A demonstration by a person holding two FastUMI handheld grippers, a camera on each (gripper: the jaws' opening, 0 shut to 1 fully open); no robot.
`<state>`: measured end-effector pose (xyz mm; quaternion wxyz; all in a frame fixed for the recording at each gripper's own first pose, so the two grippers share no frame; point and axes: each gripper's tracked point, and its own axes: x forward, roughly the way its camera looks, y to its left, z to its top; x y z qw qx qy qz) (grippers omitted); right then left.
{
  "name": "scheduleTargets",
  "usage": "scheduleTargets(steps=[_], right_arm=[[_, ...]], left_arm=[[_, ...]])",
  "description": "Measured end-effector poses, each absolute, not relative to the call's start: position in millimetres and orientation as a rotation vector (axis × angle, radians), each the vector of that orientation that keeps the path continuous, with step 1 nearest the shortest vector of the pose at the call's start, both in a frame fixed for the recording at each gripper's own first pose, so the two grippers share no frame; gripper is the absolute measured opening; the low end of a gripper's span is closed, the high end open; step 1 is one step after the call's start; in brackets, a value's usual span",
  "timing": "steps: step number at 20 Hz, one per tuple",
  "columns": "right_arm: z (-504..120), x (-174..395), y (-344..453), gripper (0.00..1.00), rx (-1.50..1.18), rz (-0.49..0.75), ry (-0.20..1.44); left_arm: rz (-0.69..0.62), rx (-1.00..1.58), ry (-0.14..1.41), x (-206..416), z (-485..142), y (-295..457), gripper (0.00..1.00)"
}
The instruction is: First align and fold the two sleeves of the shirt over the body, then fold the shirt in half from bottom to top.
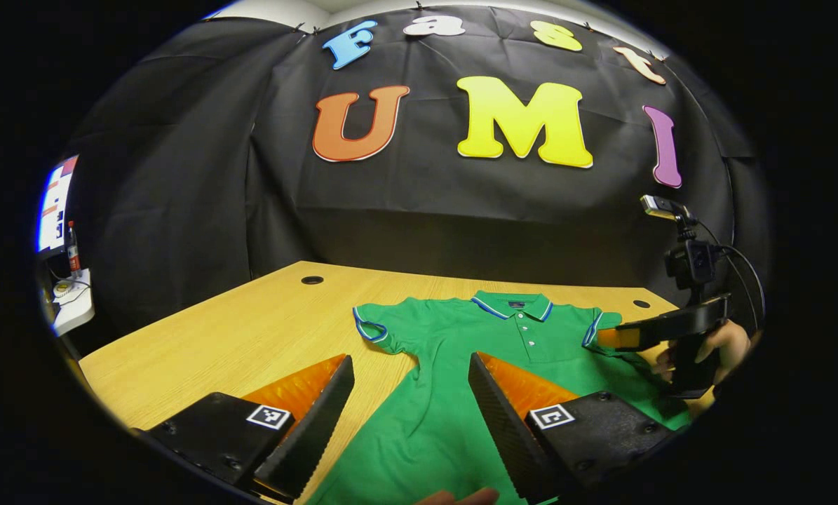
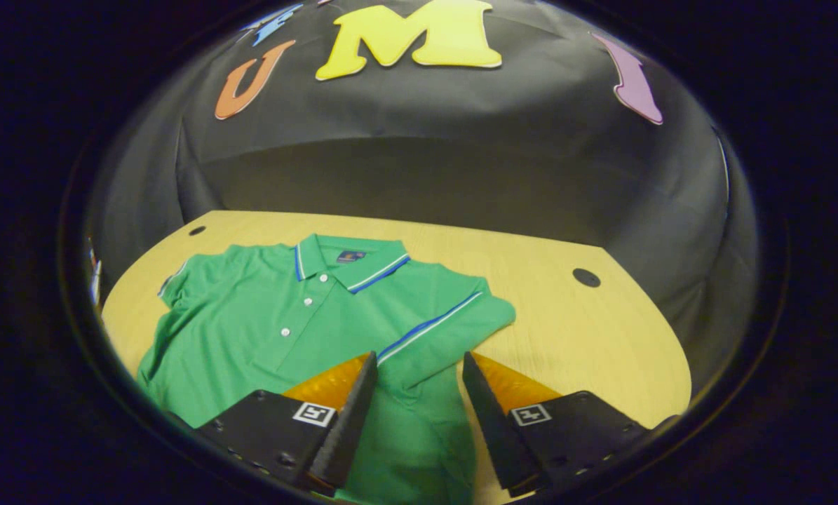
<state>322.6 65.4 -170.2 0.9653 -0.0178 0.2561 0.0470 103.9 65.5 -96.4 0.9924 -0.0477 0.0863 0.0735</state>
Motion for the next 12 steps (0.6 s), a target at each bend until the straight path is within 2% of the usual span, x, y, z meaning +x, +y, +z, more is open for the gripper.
scheduleTargets(steps=[1, 3, 6, 7, 8, 9, 10, 11, 12], right_arm=[[-172, 328, 65, 0.82, -0.035, 0.038, 0.525], [-183, 335, 65, 0.86, -0.012, -0.061, 0.561], [-199, 340, 62, 0.84, 0.033, -0.116, 0.599], [-200, 340, 64, 0.60, 0.073, -0.102, 0.608], [-200, 340, 62, 0.54, 0.095, -0.100, 0.612], [-200, 341, 55, 0.42, 0.102, -0.112, 0.611], [-201, 341, 52, 0.35, 0.112, -0.106, 0.611], [-200, 341, 51, 0.14, 0.132, -0.088, 0.608], [-200, 341, 52, 0.10, 0.150, -0.072, 0.611]], left_arm=[[0.145, -0.100, 0.178, 104, -97, 64, 1.00], [0.142, -0.099, 0.190, 104, -100, 62, 1.00], [0.148, -0.093, 0.181, 103, -97, 66, 1.00], [0.148, -0.091, 0.175, 102, -95, 67, 1.00], [0.149, -0.089, 0.172, 103, -96, 68, 1.00], [0.150, -0.088, 0.174, 103, -97, 68, 1.00], [0.148, -0.090, 0.180, 104, -98, 67, 1.00], [0.146, -0.094, 0.185, 105, -100, 67, 1.00], [0.143, -0.099, 0.189, 105, -102, 66, 1.00]])
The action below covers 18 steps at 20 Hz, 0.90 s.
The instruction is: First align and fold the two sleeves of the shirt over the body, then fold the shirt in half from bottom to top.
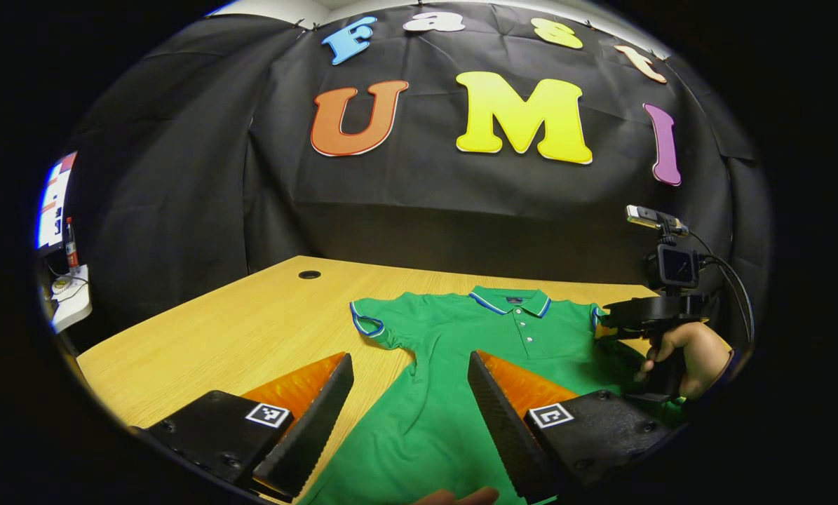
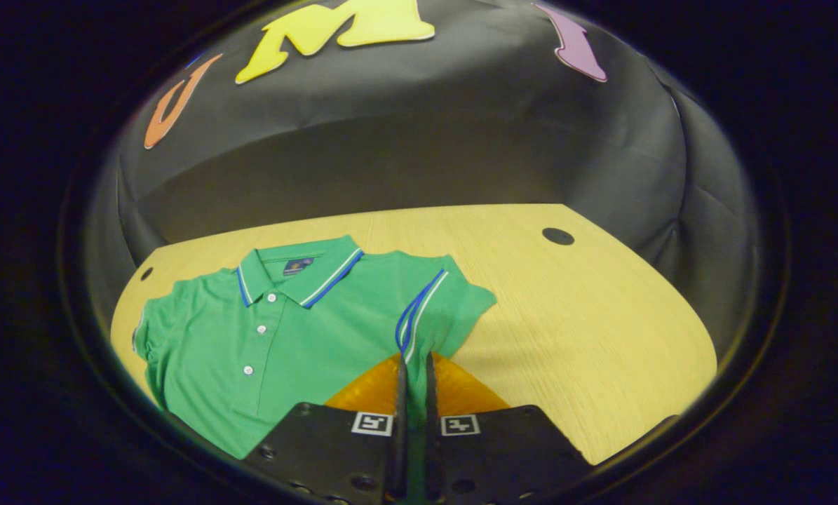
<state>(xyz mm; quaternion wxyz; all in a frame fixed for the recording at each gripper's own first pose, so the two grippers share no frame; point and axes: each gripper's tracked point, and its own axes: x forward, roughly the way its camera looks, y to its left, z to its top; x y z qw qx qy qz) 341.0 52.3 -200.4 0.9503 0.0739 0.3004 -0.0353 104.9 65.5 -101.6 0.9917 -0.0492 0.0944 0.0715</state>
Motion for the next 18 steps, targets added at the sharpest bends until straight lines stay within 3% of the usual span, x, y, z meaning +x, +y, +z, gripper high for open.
scheduleTargets(steps=[3, 8, 11, 15, 18], right_arm=[[-194, 341, 37, 0.09, 0.104, -0.070, 0.587], [-154, 357, 21, 0.09, -0.039, -0.047, 0.413], [-147, 362, 47, 0.08, -0.171, 0.111, 0.359], [-167, 356, 67, 0.11, -0.278, 0.200, 0.392], [-167, 340, 62, 0.93, -0.197, 0.193, 0.430]], left_arm=[[0.142, -0.105, 0.203, 105, -106, 65, 1.00], [0.152, -0.103, 0.211, 106, -109, 68, 1.00], [0.163, -0.096, 0.213, 106, -110, 74, 1.00], [0.183, -0.073, 0.199, 107, -107, 82, 1.00], [0.205, -0.067, 0.192, 114, -101, 96, 1.00]])
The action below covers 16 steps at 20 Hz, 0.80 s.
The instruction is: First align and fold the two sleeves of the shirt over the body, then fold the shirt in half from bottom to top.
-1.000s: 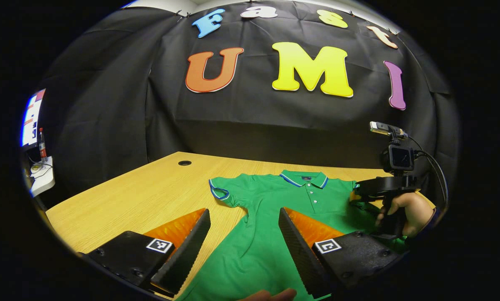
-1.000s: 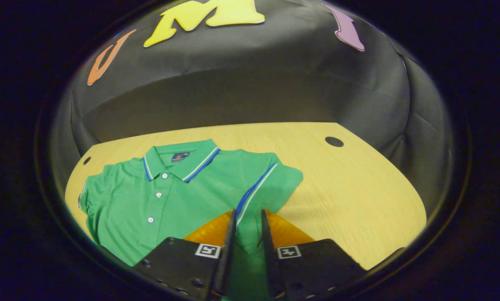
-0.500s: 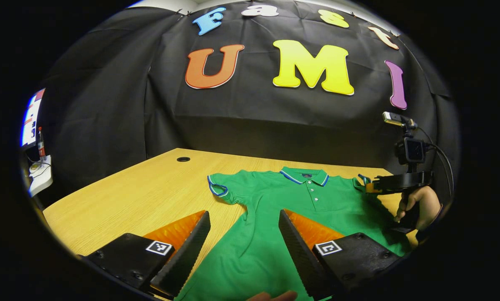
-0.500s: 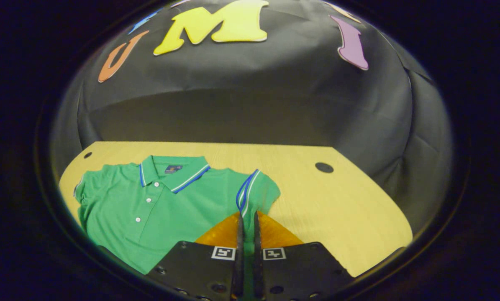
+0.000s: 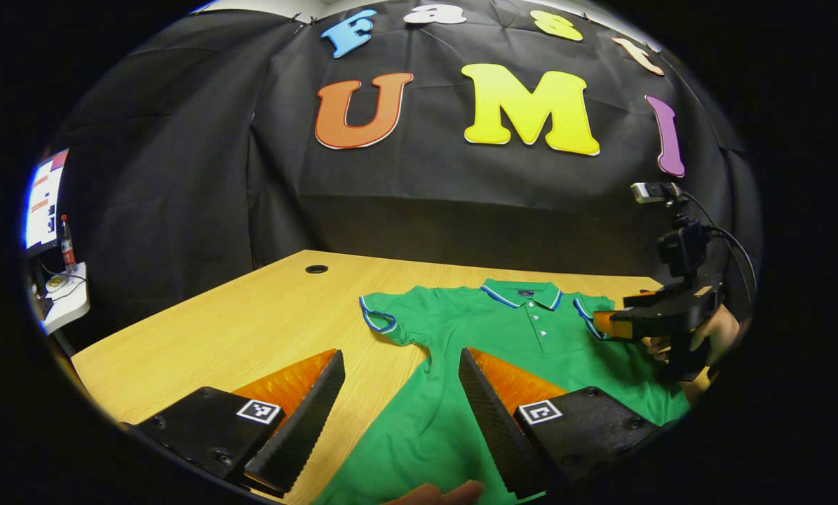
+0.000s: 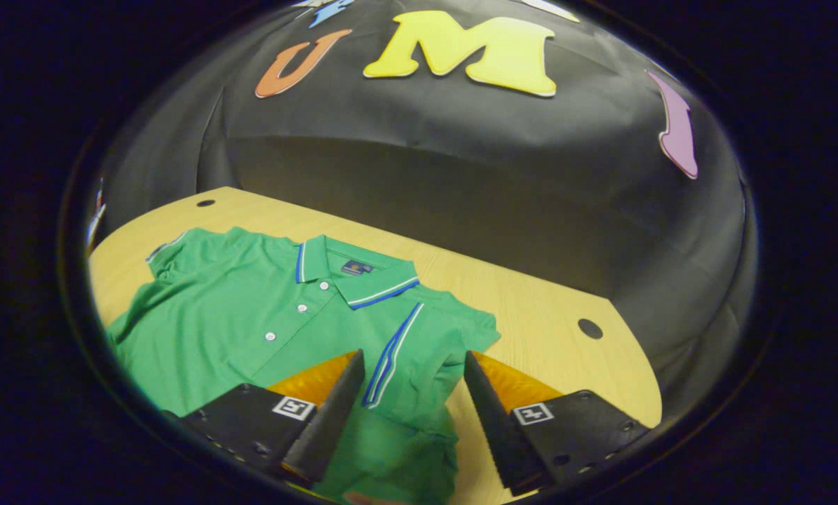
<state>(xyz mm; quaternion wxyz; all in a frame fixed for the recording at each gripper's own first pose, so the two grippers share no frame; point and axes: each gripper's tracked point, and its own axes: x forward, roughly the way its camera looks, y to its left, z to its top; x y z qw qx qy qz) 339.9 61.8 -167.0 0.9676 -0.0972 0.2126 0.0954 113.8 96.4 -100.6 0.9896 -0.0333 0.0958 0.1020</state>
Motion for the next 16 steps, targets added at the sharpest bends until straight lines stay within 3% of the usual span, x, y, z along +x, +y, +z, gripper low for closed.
scheduleTargets(steps=[1, 8, 16], right_arm=[[-164, 334, 56, 0.98, -0.171, 0.181, 0.423], [-107, 267, 35, 0.98, -0.136, 0.168, 0.259], [-93, 189, 20, 0.95, -0.103, 0.220, 0.192]], left_arm=[[0.214, -0.072, 0.193, 118, -98, 104, 1.00], [0.233, -0.141, 0.178, 183, -58, 169, 1.00], [0.175, -0.215, 0.422, 265, -136, 173, 1.00]])
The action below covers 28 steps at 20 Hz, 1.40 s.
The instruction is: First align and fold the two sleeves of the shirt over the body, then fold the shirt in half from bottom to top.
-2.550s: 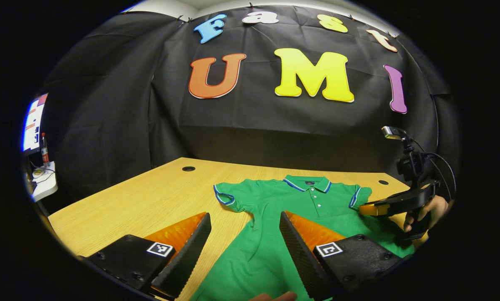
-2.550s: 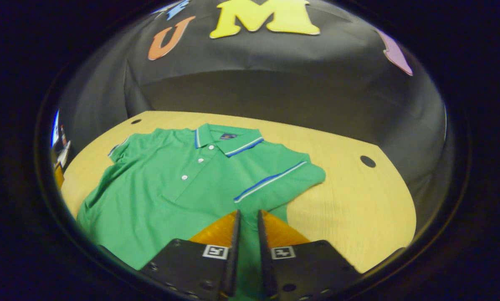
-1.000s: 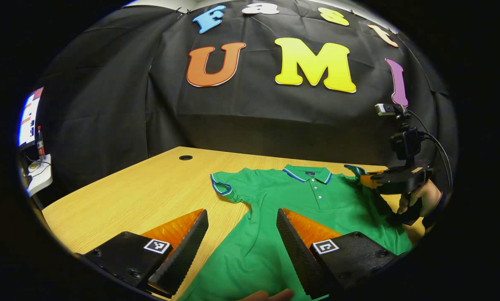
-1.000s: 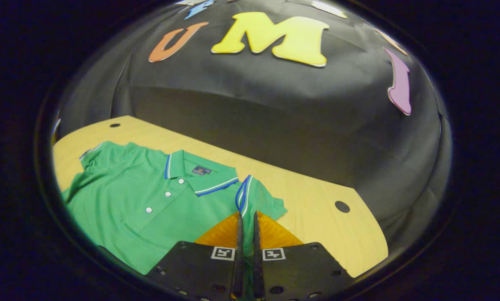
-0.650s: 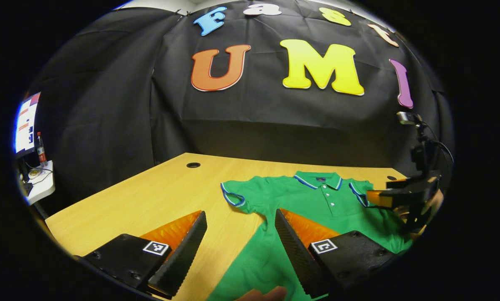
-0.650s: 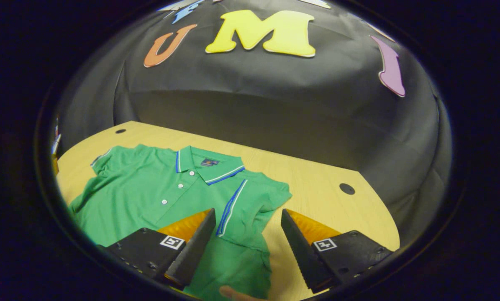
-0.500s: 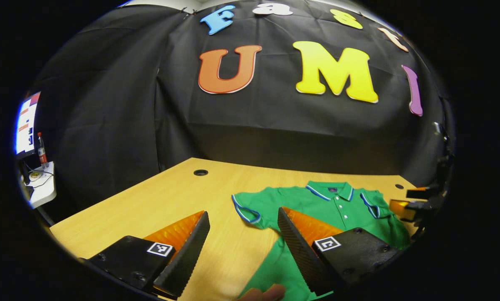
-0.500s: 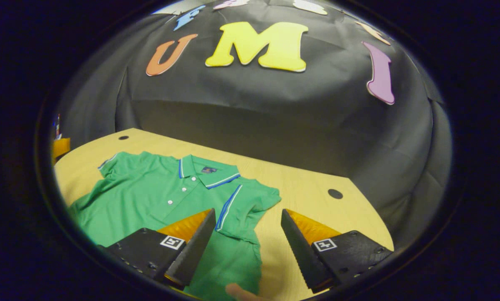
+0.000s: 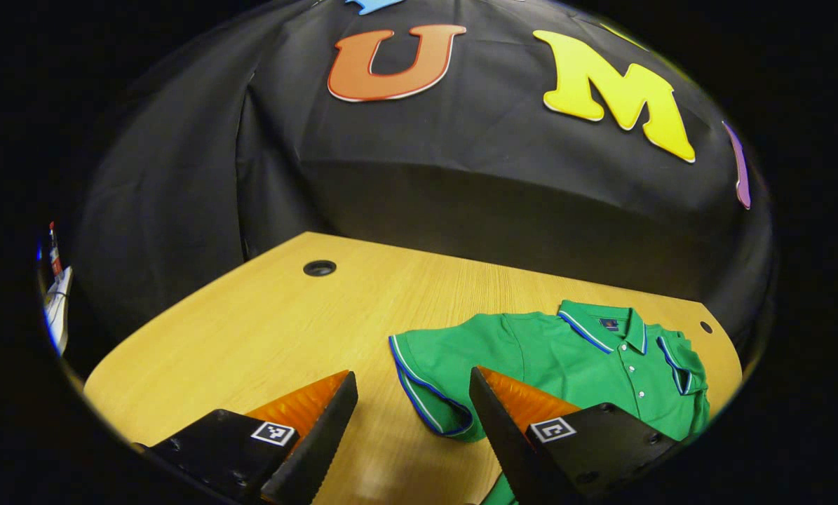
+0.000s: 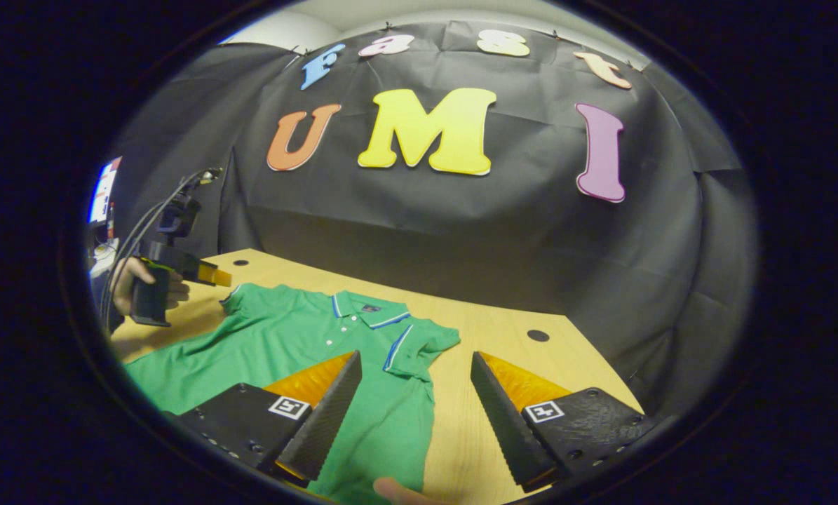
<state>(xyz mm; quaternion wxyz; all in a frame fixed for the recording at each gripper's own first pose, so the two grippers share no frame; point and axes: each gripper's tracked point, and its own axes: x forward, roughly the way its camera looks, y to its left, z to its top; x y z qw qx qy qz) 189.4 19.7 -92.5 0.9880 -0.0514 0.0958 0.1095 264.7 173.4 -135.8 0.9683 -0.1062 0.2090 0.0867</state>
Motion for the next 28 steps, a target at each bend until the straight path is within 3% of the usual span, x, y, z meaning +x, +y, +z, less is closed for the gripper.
scheduleTargets(steps=[3, 4, 7, 9, 10, 14, 19, 28], right_arm=[[-101, 178, 9, 0.95, -0.086, 0.244, 0.196], [-103, 176, 7, 0.95, -0.065, 0.251, 0.201], [-109, 169, -1, 0.95, 0.042, 0.263, 0.234], [-110, 166, -7, 0.95, 0.099, 0.274, 0.241], [-109, 168, -12, 0.95, 0.110, 0.269, 0.237], [-107, 167, -28, 0.93, 0.085, 0.233, 0.225], [-108, 161, -24, 0.93, 0.079, 0.244, 0.224], [-114, 148, -27, 0.93, 0.070, 0.236, 0.233]], left_arm=[[0.092, -0.351, 0.488, 283, -150, 150, 0.97], [0.109, -0.401, 0.521, 288, -159, 150, 0.89], [0.146, -0.479, 0.535, 300, -160, 160, 0.80], [0.177, -0.504, 0.546, 305, -167, 165, 0.58], [0.196, -0.517, 0.580, 303, -173, 166, 0.16], [0.169, -0.471, 0.586, 302, -164, 161, 0.06], [0.095, -0.409, 0.528, 309, -122, 132, 0.06], [-0.067, -0.318, 0.558, 327, -113, 26, 0.06]])
